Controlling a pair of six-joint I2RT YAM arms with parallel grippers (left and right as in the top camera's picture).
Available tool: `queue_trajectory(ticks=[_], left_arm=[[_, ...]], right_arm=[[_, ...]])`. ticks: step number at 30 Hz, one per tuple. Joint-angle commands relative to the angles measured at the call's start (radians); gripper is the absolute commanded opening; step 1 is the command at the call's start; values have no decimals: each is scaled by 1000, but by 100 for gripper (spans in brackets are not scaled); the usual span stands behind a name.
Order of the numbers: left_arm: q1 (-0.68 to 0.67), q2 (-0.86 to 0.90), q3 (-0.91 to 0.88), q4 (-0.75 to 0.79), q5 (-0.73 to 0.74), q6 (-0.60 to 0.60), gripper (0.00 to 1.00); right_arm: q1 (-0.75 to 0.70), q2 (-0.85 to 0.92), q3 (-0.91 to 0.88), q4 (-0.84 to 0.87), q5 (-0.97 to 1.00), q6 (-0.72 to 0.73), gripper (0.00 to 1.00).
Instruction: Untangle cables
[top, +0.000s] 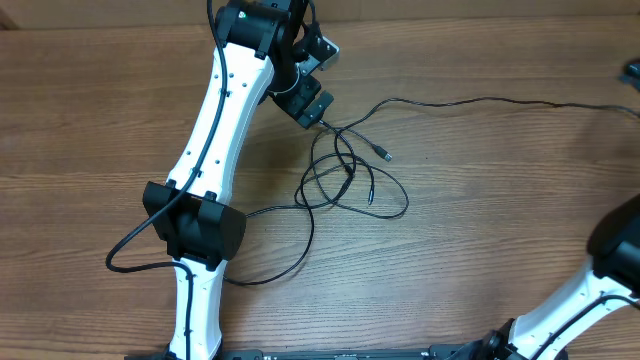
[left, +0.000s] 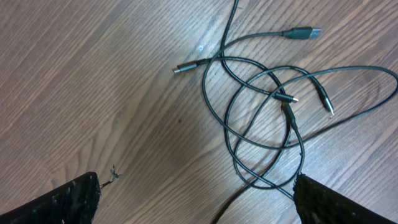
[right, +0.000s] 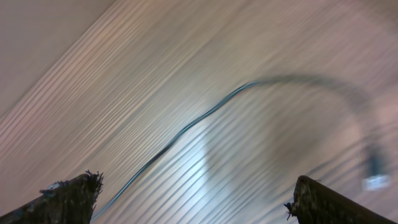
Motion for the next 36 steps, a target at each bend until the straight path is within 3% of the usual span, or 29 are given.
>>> queue_trajectory(ticks=[1, 3, 7, 13, 19, 27, 36], left_arm=[[-5, 10, -2, -5, 8, 19, 100], [0, 10, -2, -5, -9, 5, 99], [45, 10, -2, 49, -127, -272, 100], [179, 10, -2, 99, -87, -455, 100], [263, 10, -2, 127, 35, -462, 99], [259, 10, -2, 126, 38, -516, 100], [245, 10, -2, 129, 38, -516, 100]], right_arm=[[111, 16, -6, -69, -130, -20, 100], [179, 16, -6, -106, -150, -20, 100], [311, 16, -6, -154, -150, -20, 100], [495, 17, -11, -202, -150, 25, 100], [630, 21, -43, -195, -161, 101, 100], [782, 27, -112, -74, -173, 164, 100], [840, 30, -245, 90, -155, 246, 97]])
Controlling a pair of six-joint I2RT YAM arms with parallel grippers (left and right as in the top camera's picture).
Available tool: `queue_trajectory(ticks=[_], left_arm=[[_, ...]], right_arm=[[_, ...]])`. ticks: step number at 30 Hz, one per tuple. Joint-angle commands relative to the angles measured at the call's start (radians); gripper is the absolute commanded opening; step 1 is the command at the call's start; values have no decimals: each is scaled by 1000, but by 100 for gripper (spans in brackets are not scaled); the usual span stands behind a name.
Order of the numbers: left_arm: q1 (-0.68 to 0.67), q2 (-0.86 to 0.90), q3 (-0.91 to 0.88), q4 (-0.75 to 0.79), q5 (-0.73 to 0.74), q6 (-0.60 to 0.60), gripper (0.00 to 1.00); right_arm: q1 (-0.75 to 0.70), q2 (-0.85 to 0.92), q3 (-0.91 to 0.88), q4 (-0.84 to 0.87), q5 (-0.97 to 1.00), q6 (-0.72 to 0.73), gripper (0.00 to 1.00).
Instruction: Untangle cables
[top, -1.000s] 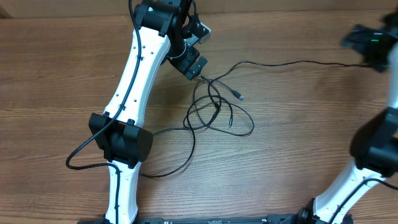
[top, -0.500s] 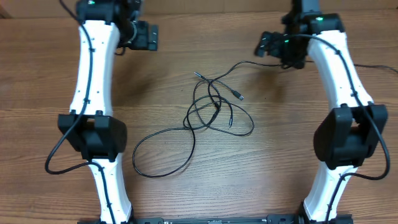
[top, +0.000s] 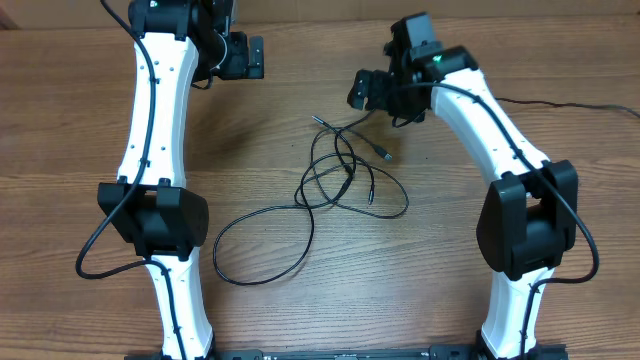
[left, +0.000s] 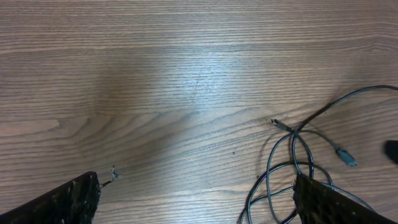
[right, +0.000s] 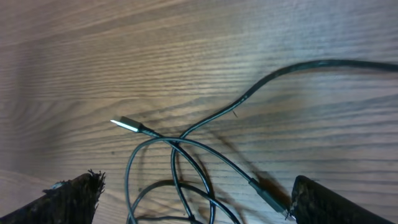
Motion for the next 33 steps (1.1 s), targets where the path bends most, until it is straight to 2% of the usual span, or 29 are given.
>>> queue_trajectory(ticks=[1, 12, 15, 23, 30, 31, 33], left_arm=[[-8, 10, -2, 3, 11, -13, 100], [-9, 10, -2, -7, 12, -13, 99], [-9, 10, -2, -13, 12, -13, 99], [-8, 10, -2, -35, 11, -10, 99], [-9, 10, -2, -36, 12, -10, 99], [-9, 10, -2, -38, 12, -10, 100], [-9, 10, -2, -40, 12, -10, 99]], right_arm=[[6, 16, -56, 35, 40, 70, 97], [6, 90, -170, 319, 74, 74, 91], [6, 128, -170, 371, 89, 117, 91], [5, 182, -170, 501, 97, 134, 73], [5, 199, -170, 535, 166, 152, 38], [4, 200, -170, 555, 172, 152, 27], [4, 200, -170, 587, 174, 156, 17]])
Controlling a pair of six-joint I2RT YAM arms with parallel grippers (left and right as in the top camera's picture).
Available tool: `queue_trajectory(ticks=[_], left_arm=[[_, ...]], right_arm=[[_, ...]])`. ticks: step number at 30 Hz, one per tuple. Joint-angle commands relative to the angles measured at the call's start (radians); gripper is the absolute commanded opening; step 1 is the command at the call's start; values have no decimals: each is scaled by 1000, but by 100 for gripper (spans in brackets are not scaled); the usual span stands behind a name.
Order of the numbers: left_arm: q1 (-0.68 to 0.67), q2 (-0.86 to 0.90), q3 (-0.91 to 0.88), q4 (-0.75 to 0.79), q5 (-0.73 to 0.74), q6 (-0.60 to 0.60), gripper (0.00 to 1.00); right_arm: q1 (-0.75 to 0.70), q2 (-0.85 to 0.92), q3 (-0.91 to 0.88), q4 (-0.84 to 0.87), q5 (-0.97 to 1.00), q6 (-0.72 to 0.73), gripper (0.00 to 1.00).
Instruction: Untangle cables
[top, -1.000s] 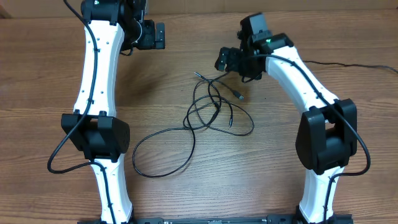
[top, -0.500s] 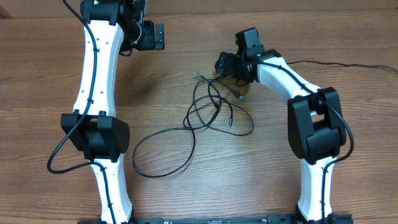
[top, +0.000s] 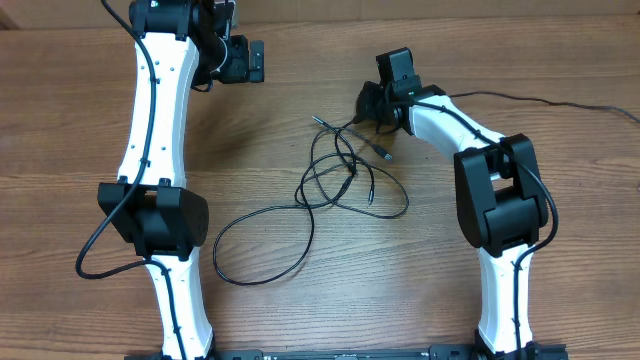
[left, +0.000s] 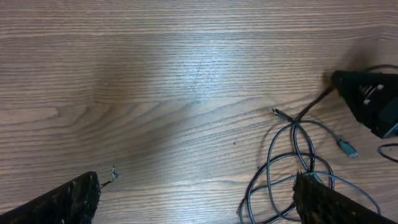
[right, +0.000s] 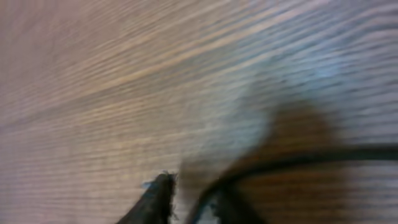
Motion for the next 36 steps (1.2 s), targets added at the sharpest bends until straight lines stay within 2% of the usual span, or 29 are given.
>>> queue_trajectory(ticks=[1, 7, 10, 17, 24, 27, 35, 36], left_arm=[[-10, 10, -2, -5, 12, -10, 100], [-18, 10, -2, -27, 12, -10, 100], [-26, 10, -2, -29, 12, -10, 100], [-54, 10, -2, -39, 11, -10, 100], [-74, 10, -2, -35, 7, -10, 100], [-75, 10, -2, -34, 7, -10, 100], [-77, 10, -2, -23, 8, -10, 99], [-79, 10, -2, -24, 7, -10, 100]], right_arm=[[-2, 21, -5, 62, 32, 7, 14], [-18, 21, -5, 203, 32, 175, 4], [-31, 21, -5, 298, 32, 233, 4], [-72, 21, -5, 497, 109, 232, 4], [-142, 21, -5, 533, 181, 232, 4], [-180, 21, -5, 603, 224, 232, 4], [-207, 21, -5, 674, 224, 225, 4], [-207, 21, -5, 671, 223, 224, 7]])
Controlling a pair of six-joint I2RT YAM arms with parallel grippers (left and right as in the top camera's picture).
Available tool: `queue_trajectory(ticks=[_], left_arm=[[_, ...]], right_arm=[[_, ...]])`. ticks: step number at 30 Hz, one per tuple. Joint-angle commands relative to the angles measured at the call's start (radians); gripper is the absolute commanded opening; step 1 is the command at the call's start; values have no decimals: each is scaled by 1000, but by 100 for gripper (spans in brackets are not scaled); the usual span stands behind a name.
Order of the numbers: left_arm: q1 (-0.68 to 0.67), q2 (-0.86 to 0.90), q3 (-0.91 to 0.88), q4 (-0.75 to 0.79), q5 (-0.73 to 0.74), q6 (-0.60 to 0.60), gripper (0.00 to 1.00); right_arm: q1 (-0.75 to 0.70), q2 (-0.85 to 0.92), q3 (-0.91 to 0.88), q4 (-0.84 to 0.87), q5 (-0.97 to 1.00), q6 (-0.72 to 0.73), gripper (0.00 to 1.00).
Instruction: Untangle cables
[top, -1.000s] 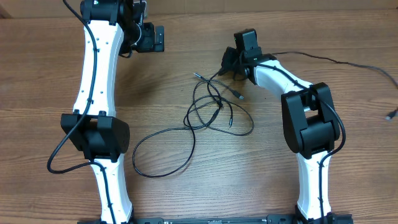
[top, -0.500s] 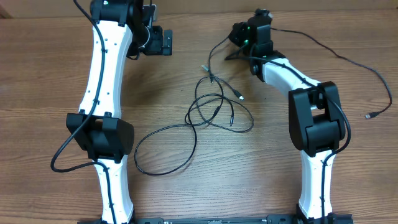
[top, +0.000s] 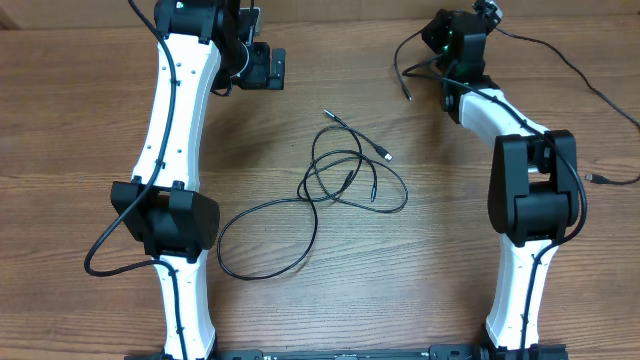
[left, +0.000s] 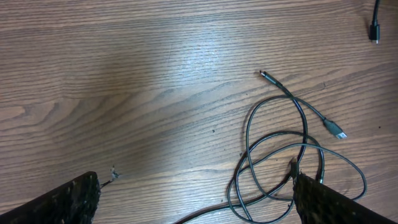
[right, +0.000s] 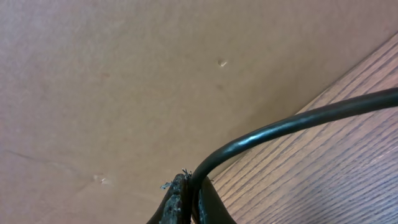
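A black cable (right: 298, 121) is pinched in my shut right gripper (right: 191, 186), which is raised at the table's back right (top: 452, 40). Its free end (top: 407, 95) hangs apart from the rest, and its length trails off to the right (top: 575, 70). The remaining tangle of thin black cables (top: 345, 175) lies mid-table, with a long loop (top: 262, 240) reaching to the front left. In the left wrist view the tangle (left: 280, 158) has a slim plug (left: 264, 74) and a USB plug (left: 336, 132) sticking out. My left gripper (left: 196, 186) hovers open at the back left (top: 268, 68), holding nothing.
The wooden table (top: 100, 150) ends at a beige wall (right: 124, 74) behind my right gripper. Another cable end (top: 600, 178) lies near the right edge. Both white arms (top: 175, 130) stand along the sides of the tangle.
My right gripper was low on the long cable beside the tangle; now it is raised at the back right with that cable out of the tangle. My left gripper has shifted slightly right.
My left gripper stood open at the tangle's top while the right arm was far right. Then the left was back left and the right hung open over the long cable. The right then met that cable, and now holds it clear of the tangle.
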Motion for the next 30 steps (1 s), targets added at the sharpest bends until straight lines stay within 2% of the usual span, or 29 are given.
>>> queue_trajectory(ticks=[1, 2, 3, 8, 14, 22, 30], left_arm=[[-7, 10, -2, 3, 8, -10, 99], [-7, 10, -2, 3, 8, -10, 100], [-7, 10, -2, 3, 8, -10, 99], [-7, 10, -2, 2, 8, 13, 99], [-7, 10, -2, 0, 8, 36, 99], [-7, 10, -2, -1, 8, 36, 100], [-7, 10, -2, -1, 8, 51, 100]], right_arm=[[8, 10, 2, -2, 7, -4, 28], [8, 10, 2, -13, 3, -4, 58], [8, 10, 2, -28, -1, -4, 100], [8, 8, 2, -163, -8, -63, 100], [7, -64, 4, -429, 4, -194, 100], [2, -269, 4, -911, 193, -175, 100], [-89, -409, 4, -1283, 212, -123, 100]])
